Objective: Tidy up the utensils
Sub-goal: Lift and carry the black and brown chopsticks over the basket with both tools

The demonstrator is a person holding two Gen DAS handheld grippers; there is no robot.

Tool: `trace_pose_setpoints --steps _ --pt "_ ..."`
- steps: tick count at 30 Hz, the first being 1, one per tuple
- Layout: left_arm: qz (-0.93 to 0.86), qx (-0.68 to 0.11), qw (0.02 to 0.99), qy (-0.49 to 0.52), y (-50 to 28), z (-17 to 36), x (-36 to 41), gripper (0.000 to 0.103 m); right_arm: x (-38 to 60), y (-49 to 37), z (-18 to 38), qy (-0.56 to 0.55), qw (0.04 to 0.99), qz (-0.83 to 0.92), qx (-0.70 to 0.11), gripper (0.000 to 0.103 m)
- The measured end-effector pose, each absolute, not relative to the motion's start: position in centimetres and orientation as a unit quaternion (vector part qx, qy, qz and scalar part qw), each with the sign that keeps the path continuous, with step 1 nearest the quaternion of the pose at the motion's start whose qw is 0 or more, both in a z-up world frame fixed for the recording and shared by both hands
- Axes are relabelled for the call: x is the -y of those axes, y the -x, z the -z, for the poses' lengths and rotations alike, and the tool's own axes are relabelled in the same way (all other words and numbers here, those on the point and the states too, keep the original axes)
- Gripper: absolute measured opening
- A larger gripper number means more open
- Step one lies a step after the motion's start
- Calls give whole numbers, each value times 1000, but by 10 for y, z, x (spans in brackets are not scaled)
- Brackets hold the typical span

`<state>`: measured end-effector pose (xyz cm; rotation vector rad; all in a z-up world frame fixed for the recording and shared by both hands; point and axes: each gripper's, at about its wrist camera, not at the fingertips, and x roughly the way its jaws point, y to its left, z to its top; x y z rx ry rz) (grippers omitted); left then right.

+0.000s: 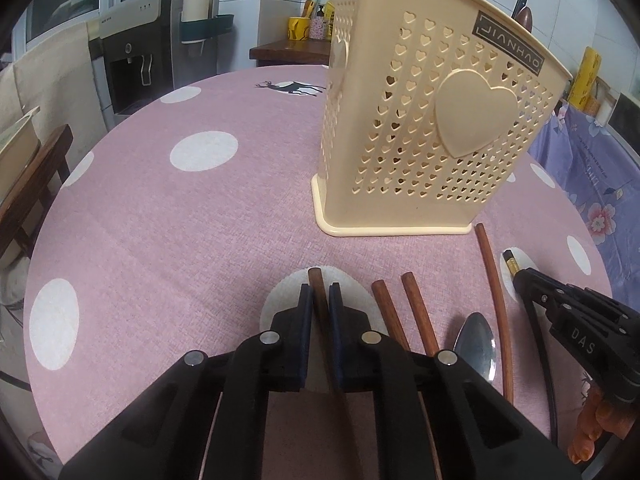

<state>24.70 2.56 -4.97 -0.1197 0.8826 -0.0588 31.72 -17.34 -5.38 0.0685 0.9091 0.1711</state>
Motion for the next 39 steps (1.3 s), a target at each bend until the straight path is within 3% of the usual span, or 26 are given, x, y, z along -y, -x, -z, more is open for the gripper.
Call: trace_pose_setpoints --steps 7,27,39 --pt "37 -407 909 75 -241 40 -32 9 182 -306 37 -62 900 -108 -418 8" --pt "95 -258 956 98 -183 -76 -45 8 220 -231 -95 -95 934 -206 -276 8" --pt "103 -223 965 91 -174 -101 -46 8 214 -220 -121 -80 942 -214 -245 7"
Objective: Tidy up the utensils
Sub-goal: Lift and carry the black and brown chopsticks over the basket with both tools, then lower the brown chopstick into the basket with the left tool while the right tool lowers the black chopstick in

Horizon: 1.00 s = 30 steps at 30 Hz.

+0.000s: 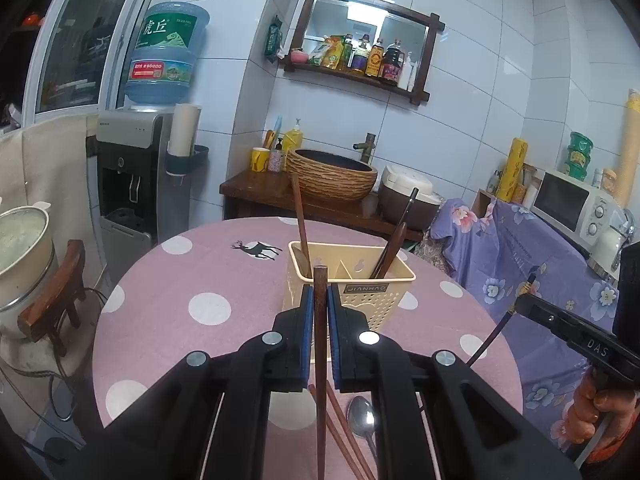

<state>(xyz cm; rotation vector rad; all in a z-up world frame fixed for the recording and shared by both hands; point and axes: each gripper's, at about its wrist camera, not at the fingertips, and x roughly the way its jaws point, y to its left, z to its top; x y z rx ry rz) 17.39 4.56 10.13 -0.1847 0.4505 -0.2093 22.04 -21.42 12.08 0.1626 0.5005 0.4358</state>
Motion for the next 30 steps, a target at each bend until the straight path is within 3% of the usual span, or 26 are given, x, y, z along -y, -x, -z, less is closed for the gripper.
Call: trace_pose_setpoints --steps 21,30 --pt "120 -201 968 87 -171 -123 -48 8 204 -223 -144 -70 939 -236 -241 7" --pt "149 -179 969 79 -179 -165 -46 8 201 -237 -180 -63 939 -247 -229 7"
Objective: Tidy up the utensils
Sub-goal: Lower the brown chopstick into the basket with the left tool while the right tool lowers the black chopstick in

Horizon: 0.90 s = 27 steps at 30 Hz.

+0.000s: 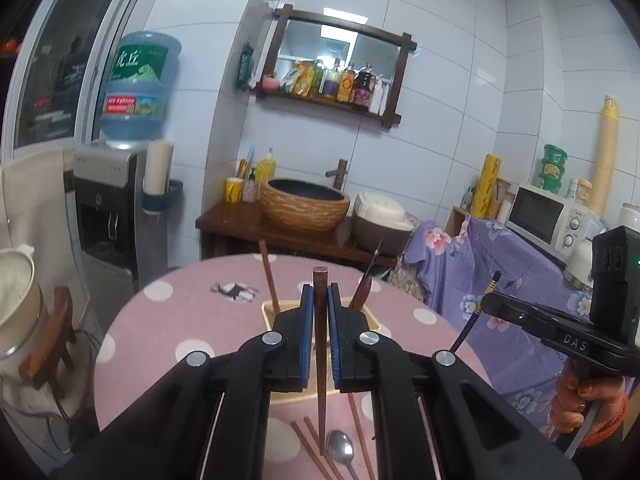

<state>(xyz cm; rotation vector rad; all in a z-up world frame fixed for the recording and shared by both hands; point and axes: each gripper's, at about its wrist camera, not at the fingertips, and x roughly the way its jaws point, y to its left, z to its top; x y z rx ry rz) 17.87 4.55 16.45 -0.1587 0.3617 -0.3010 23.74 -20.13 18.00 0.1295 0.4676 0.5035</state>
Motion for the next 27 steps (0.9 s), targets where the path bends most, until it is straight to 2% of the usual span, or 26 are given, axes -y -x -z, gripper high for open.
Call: trace_pose_setpoints --steps 8,14,18,27 --pt "144 -130 978 81 -207 -235 -40 8 191 -261 -254 -48 959 -224 -169 7" --pt "100 -112 985 87 -239 -256 -37 8 182 -288 -281 -46 970 -190 -143 8" --pt "82 -124 985 87 -257 -240 -32 8 173 -310 -264 -49 971 -176 -155 8" --pt "67 -183 977 83 -280 -167 -24 8 157 -339 -181 -49 962 -160 -216 8"
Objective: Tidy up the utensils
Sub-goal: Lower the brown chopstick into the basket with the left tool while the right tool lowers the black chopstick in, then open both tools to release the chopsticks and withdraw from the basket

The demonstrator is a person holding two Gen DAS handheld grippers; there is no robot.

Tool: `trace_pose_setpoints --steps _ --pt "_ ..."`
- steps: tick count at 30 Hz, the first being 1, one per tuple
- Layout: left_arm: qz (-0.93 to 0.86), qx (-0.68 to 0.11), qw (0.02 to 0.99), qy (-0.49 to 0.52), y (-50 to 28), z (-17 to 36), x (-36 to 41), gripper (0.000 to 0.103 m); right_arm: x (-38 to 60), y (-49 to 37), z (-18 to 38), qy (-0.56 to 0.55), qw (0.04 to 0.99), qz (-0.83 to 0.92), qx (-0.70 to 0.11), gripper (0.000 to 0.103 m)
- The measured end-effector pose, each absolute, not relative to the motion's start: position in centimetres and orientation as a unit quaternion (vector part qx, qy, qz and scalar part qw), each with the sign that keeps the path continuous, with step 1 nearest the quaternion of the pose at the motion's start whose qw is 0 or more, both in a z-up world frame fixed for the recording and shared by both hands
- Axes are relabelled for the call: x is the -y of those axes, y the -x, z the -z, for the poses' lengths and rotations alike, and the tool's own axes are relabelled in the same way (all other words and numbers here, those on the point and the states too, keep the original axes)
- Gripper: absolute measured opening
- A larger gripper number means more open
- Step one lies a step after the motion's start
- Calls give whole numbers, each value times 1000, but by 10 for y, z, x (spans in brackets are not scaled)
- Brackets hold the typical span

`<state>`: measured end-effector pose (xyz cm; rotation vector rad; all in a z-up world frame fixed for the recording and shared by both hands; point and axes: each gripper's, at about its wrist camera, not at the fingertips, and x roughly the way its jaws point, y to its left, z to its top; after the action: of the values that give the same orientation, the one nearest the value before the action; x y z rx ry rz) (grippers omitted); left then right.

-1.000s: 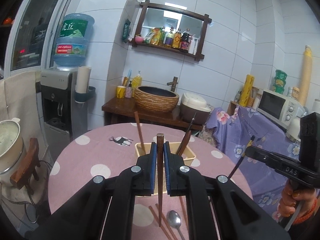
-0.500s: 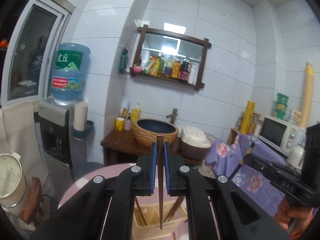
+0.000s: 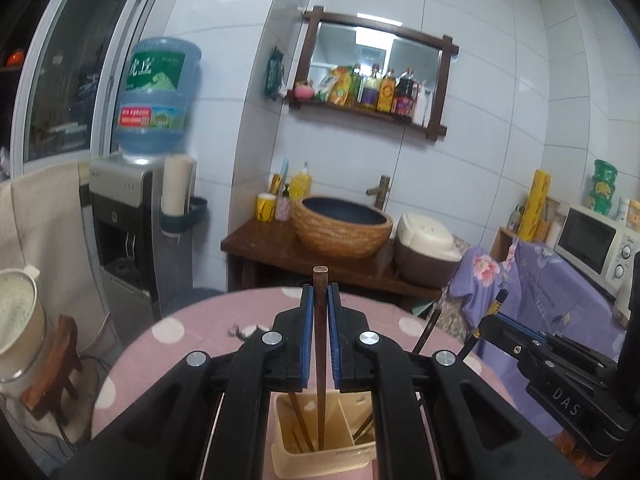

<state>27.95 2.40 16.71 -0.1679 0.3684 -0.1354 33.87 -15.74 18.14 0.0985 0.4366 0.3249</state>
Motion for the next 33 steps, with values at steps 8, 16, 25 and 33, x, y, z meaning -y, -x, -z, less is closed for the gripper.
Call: trace_pose_setpoints --steps 8,16,25,33 --pt "65 -223 969 87 -289 -127 -23 8 158 -344 -148 -55 958 -154 -235 8" --pt "64 -215 972 73 -284 -124 -21 9 160 -338 -147 -49 962 -152 -222 14" --pt "59 -201 977 46 -243 -112 -22 64 169 -300 -141 -37 969 -144 -197 54" --pt "50 -239 969 46 -208 -74 -33 81 181 -261 -106 -7 967 -129 -222 70"
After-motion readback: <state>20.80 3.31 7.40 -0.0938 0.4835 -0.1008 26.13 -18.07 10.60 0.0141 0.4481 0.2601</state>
